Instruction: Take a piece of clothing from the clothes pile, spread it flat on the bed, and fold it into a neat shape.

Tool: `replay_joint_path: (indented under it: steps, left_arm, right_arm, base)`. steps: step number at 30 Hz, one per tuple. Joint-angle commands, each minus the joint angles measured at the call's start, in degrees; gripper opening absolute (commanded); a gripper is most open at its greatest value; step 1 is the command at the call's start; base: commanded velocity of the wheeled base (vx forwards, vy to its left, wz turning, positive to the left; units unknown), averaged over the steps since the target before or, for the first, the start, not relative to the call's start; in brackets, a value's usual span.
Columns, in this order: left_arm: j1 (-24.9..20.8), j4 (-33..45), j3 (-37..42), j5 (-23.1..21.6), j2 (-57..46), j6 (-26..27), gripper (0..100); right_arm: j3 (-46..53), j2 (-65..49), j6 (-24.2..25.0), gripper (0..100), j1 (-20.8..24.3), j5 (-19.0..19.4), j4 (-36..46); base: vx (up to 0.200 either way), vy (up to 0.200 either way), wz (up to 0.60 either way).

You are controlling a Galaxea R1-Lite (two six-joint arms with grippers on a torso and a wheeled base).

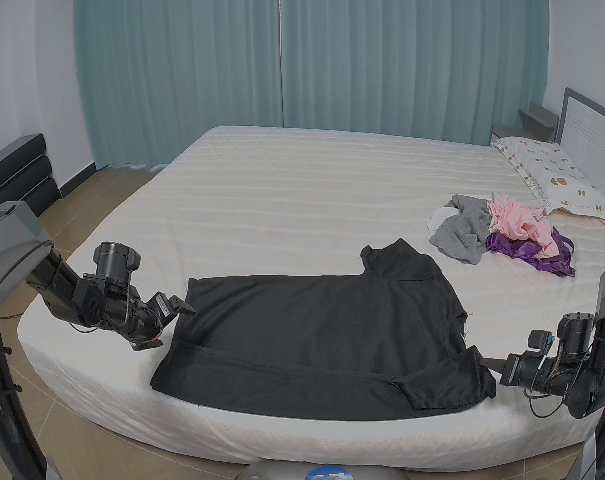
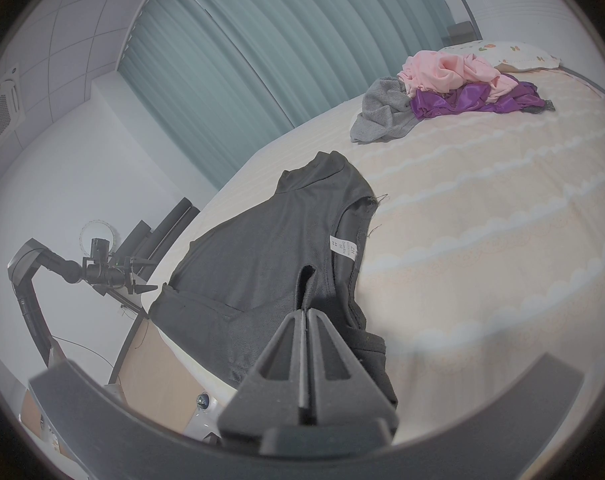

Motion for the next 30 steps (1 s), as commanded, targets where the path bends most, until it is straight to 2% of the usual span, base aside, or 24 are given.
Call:
replay_joint_path:
  steps: [1,6,9,10,16,25,30]
  left_arm:
    - [-1.08,0.01,-2.42,0.26,3.84,0.06,100]
    - [-1.79,0.10,-2.69,0.78,5.86,2.70,100]
    - [-1.79,0.10,-2.51,2.81,6.65,4.37,100]
    - [-1.79,0.10,-2.60,3.68,7.09,5.25,0]
    - [-1.52,0.36,-2.16,5.27,6.57,5.77,0]
    - [-0.73,5.28,-1.81,8.34,3.05,5.86,0]
    - [-0.56,5.37,-1.02,8.52,1.64,5.86,0]
  right_arm:
    - [1.01,0.34,0.03,0,-0.01,0.03,-0.78]
    - [1.01,1.05,0.03,0,-0.01,0.03,-0.78]
    - [1.01,1.49,0.03,0,-0.01,0.03,-0.78]
    - [1.01,1.66,0.03,0,-0.10,0.03,-0.78]
    - [0.75,1.84,0.03,0,-0.10,0.03,-0.78]
    - [0.40,1.57,0.03,0,-0.10,0.03,-0.78]
    - [0.05,1.75,0.03,0,-0.80,0.03,-0.78]
  base:
    - [0.000,0.000,0.00]
    - [0.000,0.000,0.00]
    - [0.000,0.000,0.00]
    - [0.000,0.000,0.00]
    - [0.000,0.000,0.00]
    - [0.000,0.000,0.00]
    - [0.000,0.000,0.00]
